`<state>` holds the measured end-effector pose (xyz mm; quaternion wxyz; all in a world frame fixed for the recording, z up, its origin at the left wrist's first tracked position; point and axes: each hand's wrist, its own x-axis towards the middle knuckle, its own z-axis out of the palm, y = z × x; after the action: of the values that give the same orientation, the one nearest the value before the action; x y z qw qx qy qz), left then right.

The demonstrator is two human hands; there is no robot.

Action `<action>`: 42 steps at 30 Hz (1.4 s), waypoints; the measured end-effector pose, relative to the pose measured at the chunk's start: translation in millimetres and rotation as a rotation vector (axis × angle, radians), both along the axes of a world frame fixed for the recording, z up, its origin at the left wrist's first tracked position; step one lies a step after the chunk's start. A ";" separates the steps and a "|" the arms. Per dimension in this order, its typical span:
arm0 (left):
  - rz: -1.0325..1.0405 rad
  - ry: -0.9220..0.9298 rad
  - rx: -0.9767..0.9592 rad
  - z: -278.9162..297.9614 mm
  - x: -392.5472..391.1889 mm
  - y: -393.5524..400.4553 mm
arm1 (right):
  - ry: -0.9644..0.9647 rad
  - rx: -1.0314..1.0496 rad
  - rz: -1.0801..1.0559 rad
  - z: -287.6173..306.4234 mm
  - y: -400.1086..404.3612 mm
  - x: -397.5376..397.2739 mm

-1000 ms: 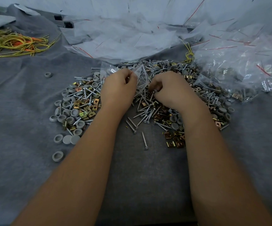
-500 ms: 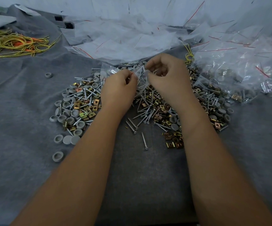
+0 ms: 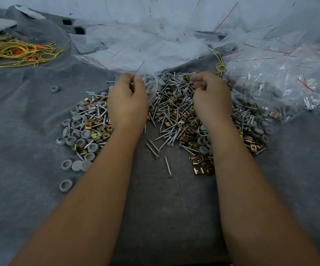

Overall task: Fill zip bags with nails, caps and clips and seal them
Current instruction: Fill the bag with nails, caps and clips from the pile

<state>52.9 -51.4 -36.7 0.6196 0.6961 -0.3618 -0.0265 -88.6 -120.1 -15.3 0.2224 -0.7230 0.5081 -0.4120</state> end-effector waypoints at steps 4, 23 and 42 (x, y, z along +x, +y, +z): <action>-0.039 0.006 0.019 -0.1 -1.3 0.1 | 0.389 -0.145 0.183 -5.7 -0.9 6.0; -0.092 -0.026 0.114 -1.4 -2.3 -1.1 | 0.440 -0.021 0.207 -3.7 1.0 10.5; -0.135 -0.001 0.119 -1.5 -3.3 -0.2 | -0.019 0.032 0.131 3.2 -2.6 5.8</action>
<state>49.6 -51.6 -38.3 0.5739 0.7056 -0.4059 -0.0895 -82.8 -122.8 -12.1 0.2653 -0.7471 0.4641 -0.3950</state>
